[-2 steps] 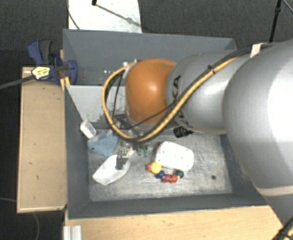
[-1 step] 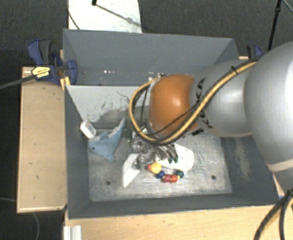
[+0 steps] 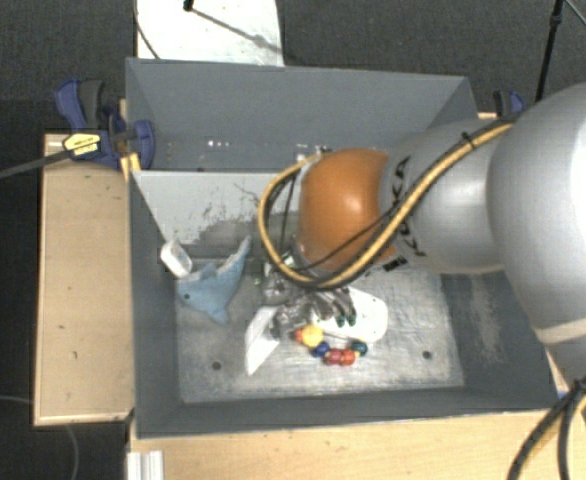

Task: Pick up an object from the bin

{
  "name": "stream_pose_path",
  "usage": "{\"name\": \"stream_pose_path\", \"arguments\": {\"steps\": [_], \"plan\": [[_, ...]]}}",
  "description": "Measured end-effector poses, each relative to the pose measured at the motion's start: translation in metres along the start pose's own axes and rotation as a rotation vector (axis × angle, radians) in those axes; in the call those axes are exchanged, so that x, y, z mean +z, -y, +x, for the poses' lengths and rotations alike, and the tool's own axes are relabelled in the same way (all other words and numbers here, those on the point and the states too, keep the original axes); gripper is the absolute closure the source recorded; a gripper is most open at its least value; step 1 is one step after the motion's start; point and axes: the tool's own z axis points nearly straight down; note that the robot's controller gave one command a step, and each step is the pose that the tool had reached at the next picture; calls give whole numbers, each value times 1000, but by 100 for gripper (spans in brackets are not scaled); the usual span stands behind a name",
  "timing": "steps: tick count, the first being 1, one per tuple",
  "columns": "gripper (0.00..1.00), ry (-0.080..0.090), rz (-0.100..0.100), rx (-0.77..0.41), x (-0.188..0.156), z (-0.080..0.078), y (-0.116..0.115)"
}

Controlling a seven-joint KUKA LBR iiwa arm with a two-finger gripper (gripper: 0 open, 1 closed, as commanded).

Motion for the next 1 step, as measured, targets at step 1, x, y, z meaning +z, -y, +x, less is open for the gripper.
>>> {"name": "stream_pose_path", "arguments": {"steps": [1], "plan": [[100,-10,3,-6,-42,0,-8]]}}
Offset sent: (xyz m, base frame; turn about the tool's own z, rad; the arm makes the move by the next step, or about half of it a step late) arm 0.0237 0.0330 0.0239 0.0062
